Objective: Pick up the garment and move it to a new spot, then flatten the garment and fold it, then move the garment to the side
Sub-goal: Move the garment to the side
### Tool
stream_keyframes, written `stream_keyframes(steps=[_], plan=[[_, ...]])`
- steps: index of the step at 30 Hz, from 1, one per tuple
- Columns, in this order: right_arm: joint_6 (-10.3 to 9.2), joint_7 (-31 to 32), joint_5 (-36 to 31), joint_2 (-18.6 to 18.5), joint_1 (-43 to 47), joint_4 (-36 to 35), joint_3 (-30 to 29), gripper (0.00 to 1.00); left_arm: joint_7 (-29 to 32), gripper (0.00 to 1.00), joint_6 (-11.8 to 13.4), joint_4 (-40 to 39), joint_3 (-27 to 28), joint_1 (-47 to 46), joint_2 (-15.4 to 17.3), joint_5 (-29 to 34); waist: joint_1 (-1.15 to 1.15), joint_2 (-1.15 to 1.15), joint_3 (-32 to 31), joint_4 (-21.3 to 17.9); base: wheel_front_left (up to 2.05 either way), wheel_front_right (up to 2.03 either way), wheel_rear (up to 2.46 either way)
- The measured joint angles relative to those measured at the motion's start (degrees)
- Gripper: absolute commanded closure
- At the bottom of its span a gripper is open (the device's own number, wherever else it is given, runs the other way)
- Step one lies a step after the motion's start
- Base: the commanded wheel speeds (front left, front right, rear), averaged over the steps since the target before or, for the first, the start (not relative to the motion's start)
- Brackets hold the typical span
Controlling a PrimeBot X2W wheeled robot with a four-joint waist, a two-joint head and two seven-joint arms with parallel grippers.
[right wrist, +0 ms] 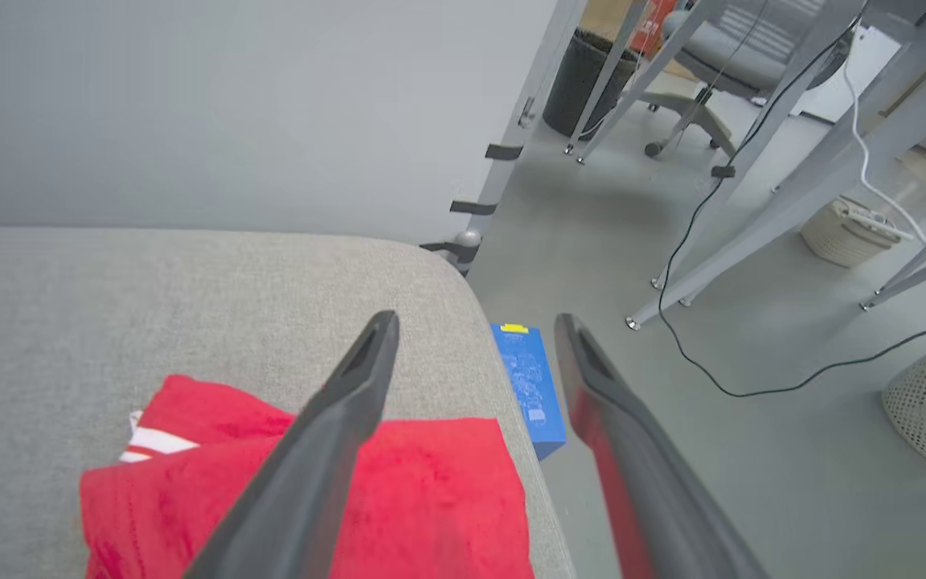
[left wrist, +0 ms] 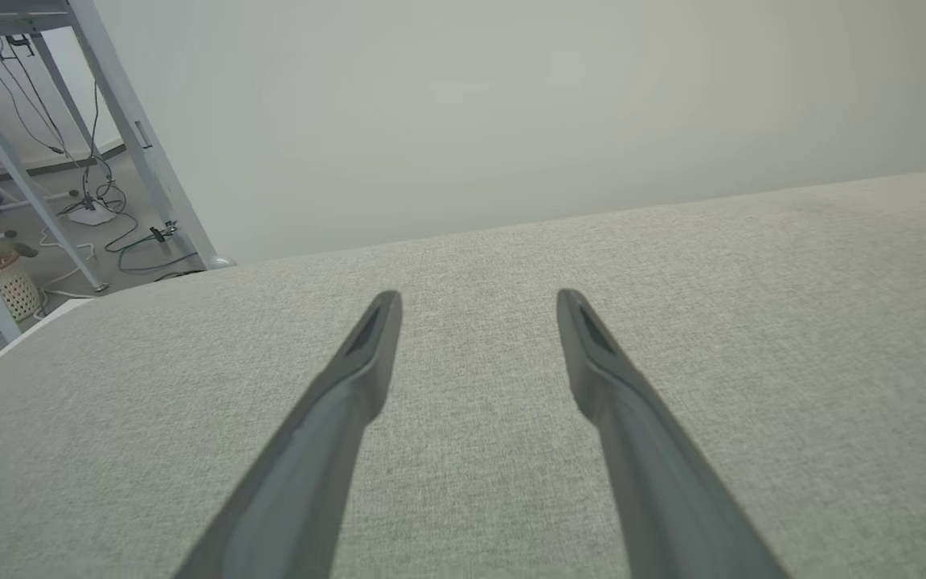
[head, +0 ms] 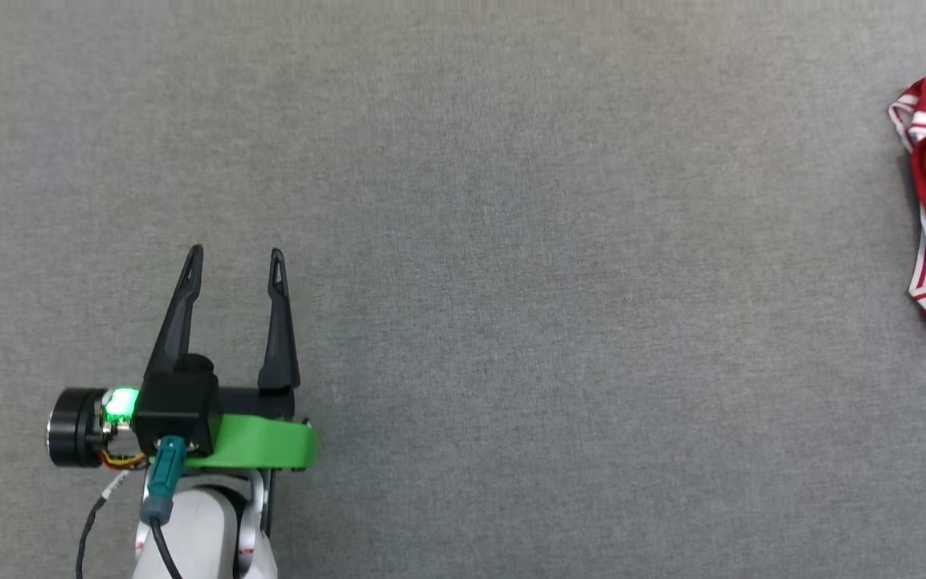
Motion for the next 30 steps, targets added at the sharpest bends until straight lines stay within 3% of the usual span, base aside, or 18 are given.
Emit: stream_keyframes(steps=[6,12,18,30], plan=[[0.00,-10.03,-4.93,6.93,3.22,-9.00,-4.98,0.00,0.00,0.00,0.53,0.37,0.32,2.88,-0.24,-1.01,0.00,0.00,-4.44,0.70,0.00,0.00,0.00],[0.00,-12.77,-9.04,15.51,9.40,-21.83,-7.94,0.00,0.00,0.00,0.75,0.57,0.46,4.22,-0.74,-1.48,0.00,0.00,-8.16,2.16,0.00,0.00,0.00],[0.00,-13.40,-9.88,24.71,16.96,-31.34,-6.25,0.00,0.00,0.00,0.71,1.11,0.31,4.77,-1.12,-1.60,0.00,0.00,-10.76,4.70,0.00,0.00,0.00],[0.00,-13.47,-9.39,34.40,30.15,-31.48,-2.85,0.00,0.00,0.00,0.35,2.63,0.27,5.86,-1.19,-1.79,0.00,0.00,-14.62,8.62,0.00,0.00,0.00]])
